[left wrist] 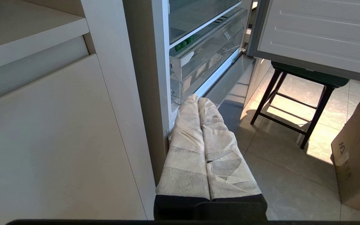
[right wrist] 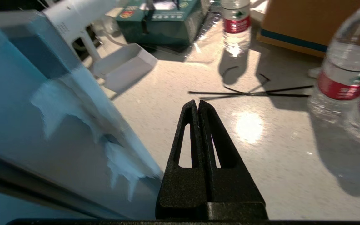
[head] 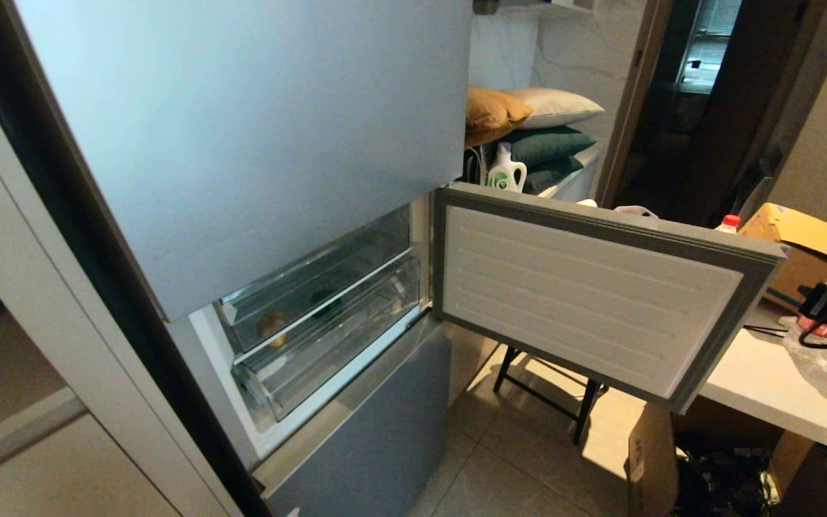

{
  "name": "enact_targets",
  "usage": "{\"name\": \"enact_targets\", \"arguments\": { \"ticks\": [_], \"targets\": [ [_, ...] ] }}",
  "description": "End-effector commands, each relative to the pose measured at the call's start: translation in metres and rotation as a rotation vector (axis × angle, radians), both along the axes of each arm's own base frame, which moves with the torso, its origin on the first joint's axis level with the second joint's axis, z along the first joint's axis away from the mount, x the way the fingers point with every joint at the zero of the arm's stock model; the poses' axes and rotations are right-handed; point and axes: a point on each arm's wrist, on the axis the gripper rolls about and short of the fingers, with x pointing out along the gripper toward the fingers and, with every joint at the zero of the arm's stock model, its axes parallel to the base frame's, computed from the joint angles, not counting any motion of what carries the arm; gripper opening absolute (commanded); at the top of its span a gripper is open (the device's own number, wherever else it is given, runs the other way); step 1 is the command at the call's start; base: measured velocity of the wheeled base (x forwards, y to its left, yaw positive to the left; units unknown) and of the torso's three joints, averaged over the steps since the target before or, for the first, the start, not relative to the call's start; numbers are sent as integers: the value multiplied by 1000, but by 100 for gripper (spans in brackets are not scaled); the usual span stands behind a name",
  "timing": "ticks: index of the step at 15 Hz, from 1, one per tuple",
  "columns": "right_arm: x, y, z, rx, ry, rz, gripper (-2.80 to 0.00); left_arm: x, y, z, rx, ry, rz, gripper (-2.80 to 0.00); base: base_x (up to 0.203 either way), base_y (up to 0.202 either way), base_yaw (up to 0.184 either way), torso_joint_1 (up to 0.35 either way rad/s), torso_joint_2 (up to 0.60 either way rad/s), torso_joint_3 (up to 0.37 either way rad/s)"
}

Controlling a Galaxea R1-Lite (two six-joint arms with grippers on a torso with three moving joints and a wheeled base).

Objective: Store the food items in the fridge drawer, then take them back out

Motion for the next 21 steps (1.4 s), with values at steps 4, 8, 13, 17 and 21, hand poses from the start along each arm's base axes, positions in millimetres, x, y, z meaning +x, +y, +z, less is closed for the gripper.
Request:
{"name": "enact_targets", "arguments": {
  "ticks": [4,8,13,17,21],
  "targets": [
    [10,-2,0,-1,-24,11,-280,1,0,-3,0,11,0,-280,0,0,0,0,0,0],
    [18,-7,5,37,-66,65,-280,1,0,-3,0,10,0,-280,0,0,0,0,0,0],
    [14,-8,9,194,-92,161,-280,1,0,-3,0,10,0,-280,0,0,0,0,0,0],
    [12,-10,9,284,-96,210,-280,1,0,-3,0,10,-1,-280,0,0,0,0,0,0],
    [6,-14,10,372,-93,261,-280,1,0,-3,0,10,-1,-280,0,0,0,0,0,0]
  ]
}}
